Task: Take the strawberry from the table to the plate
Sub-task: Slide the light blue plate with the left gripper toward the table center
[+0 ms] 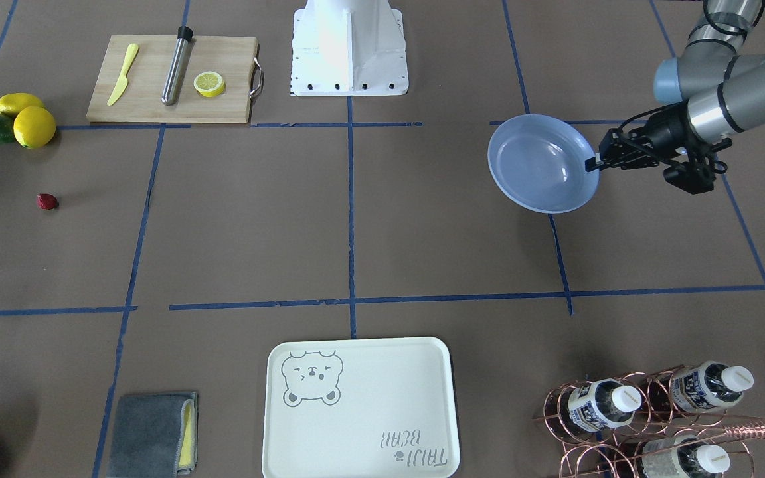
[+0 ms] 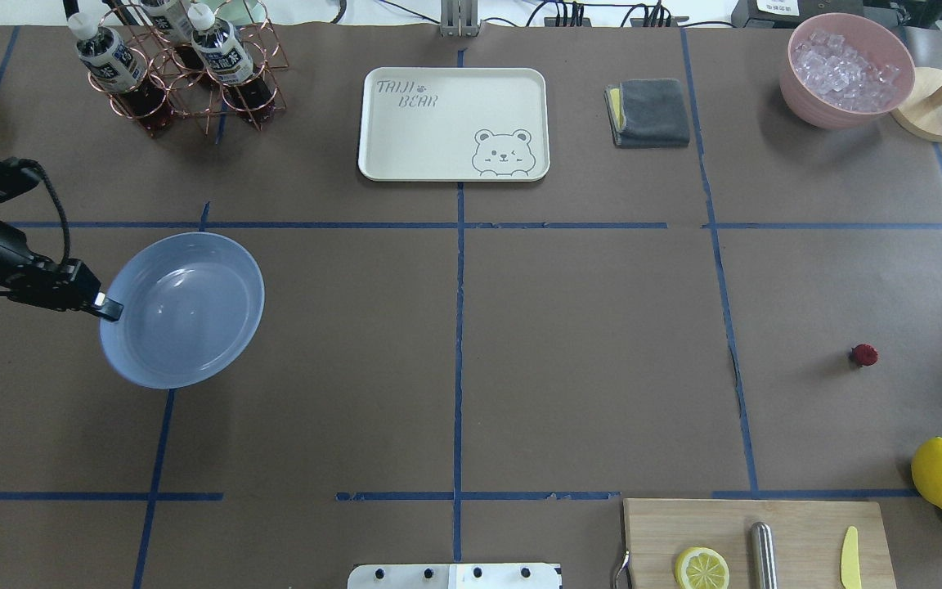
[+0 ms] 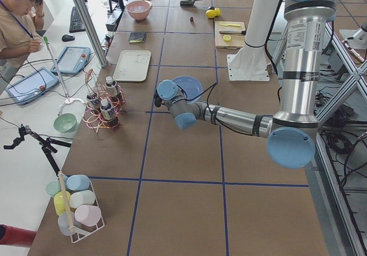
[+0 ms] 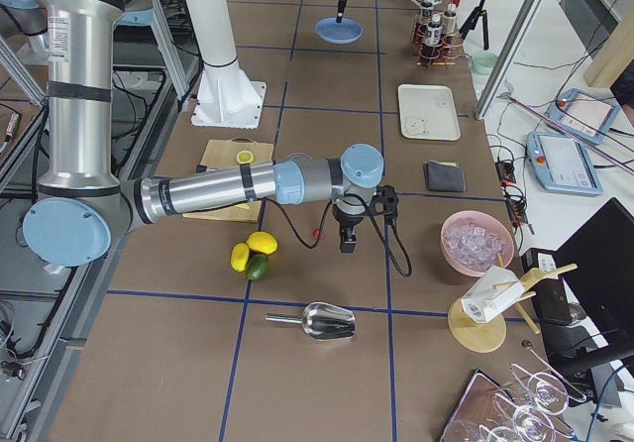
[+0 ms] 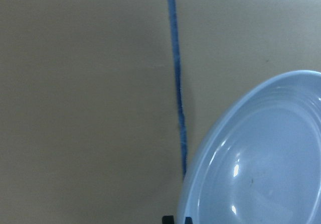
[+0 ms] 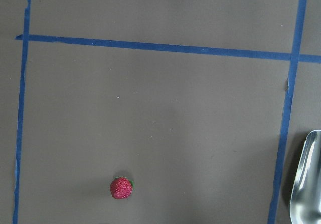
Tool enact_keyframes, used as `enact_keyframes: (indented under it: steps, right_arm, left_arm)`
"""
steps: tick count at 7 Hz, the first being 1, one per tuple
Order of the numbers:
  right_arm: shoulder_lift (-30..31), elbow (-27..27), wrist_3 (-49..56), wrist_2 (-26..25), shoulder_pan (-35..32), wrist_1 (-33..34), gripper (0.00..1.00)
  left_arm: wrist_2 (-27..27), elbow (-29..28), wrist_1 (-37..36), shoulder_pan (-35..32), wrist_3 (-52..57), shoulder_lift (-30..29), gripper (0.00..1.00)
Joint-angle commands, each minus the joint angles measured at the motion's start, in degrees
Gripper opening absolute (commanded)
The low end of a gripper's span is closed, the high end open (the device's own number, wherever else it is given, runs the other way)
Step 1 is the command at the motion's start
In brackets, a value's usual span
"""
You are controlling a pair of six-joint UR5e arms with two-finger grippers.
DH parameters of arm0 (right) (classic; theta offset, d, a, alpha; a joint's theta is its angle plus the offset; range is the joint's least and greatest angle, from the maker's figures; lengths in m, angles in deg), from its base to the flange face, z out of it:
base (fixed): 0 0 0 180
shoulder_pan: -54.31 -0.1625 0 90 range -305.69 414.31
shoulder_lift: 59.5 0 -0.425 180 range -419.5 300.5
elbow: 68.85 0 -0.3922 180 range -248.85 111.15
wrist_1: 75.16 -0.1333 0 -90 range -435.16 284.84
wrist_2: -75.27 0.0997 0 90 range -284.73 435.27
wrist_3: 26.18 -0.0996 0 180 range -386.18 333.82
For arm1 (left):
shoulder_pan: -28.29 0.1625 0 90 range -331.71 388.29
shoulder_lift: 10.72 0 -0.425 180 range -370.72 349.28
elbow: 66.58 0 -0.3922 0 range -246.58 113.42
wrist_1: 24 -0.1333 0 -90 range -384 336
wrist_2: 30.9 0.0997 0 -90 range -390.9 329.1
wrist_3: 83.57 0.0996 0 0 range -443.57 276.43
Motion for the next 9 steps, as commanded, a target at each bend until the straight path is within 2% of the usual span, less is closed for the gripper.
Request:
enact_keyframes:
  steps: [1, 3, 4, 5, 6, 9]
  right_arm:
    - [0.0, 0.0, 0.1, 0.6, 0.0, -0.1, 1.00]
    - [0.0, 0.0, 0.2, 0.8, 0.0, 0.0, 1.00]
    - [0.0, 0.0, 0.1, 0.9, 0.0, 0.0, 1.00]
    - [0.0, 0.1, 0.2, 0.9, 0.0, -0.1, 1.00]
    - [0.0, 0.1, 0.1, 0.9, 0.0, -0.1, 1.00]
    - [0.0, 0.6, 0.1, 1.1, 0.0, -0.1, 1.00]
  left_arm:
    - [14.4, -1.3, 2.5, 13.6, -22.4, -12.0, 0.00]
    - [23.4, -4.8, 2.1, 20.9, -27.8, -18.9, 0.00]
    - [26.2, -5.2, -0.7, 22.3, -27.8, -20.2, 0.00]
    - [29.9, -8.1, -5.2, 23.7, -27.2, -23.1, 0.00]
    - [31.7, -9.1, -6.6, 24.4, -26.9, -23.5, 0.00]
    - [32.3, -9.5, -8.3, 24.4, -25.2, -23.2, 0.00]
